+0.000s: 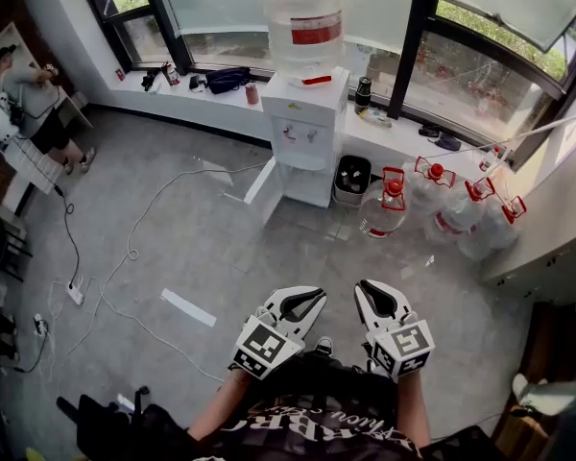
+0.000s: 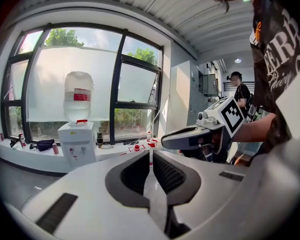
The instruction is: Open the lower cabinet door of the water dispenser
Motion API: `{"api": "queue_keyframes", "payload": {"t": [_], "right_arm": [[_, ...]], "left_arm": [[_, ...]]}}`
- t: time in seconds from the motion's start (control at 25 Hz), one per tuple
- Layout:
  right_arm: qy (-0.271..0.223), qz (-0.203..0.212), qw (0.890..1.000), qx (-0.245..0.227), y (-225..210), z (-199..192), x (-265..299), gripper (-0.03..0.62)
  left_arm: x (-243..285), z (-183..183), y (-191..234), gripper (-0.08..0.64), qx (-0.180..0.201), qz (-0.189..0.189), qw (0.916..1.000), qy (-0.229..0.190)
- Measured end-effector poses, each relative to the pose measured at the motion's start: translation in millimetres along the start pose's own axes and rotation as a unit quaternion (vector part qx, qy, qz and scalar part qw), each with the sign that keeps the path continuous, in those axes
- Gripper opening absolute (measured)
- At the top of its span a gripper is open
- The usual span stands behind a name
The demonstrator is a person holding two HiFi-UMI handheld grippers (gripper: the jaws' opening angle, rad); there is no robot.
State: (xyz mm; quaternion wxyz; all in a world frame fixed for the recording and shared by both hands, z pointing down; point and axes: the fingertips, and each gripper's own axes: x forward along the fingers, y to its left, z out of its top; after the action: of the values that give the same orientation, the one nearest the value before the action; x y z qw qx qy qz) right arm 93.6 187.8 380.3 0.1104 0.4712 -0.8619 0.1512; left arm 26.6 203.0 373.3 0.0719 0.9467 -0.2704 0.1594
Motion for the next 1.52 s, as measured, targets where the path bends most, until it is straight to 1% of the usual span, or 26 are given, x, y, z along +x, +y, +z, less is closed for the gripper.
{"api": "queue_keyframes", "payload": {"t": [0.16, 0.32, 0.44, 1.0, 1.16, 1.52], "right_arm": [[-0.012, -0.008, 1.0, 0.012, -0.6, -2.1, -15.7, 0.014], [-0.013, -0.014, 1.0, -0.001, 0.7, -2.7, -21.3, 0.012], [-0.01, -0.016, 1.0, -0.011, 3.9, -1.6, -23.6, 0.012], [0.002, 0.004, 0.999, -0.042, 20.5, 4.5, -26.0, 0.012], [0.005, 0.007, 0.999, -0.049, 19.2, 1.1, -28.7, 0.012], [0.003, -0.009, 0.999, -0.049, 3.0, -0.3, -34.4, 0.012]], "left_arm": [[-1.4, 4.6, -23.1, 0.02, 0.011, -0.012, 0.9999, -0.005], [-1.5, 7.2, -31.8, 0.02, 0.016, -0.012, 0.9998, -0.008], [-4.8, 8.5, -34.0, 0.02, 0.013, -0.009, 0.9998, -0.01], [-16.0, 8.0, -43.1, 0.02, 0.02, -0.004, 0.9997, -0.012], [-16.0, 6.0, -44.8, 0.02, 0.023, -0.001, 0.9997, -0.007], [-12.7, 3.8, -44.6, 0.02, 0.028, 0.003, 0.9996, -0.003]]}}
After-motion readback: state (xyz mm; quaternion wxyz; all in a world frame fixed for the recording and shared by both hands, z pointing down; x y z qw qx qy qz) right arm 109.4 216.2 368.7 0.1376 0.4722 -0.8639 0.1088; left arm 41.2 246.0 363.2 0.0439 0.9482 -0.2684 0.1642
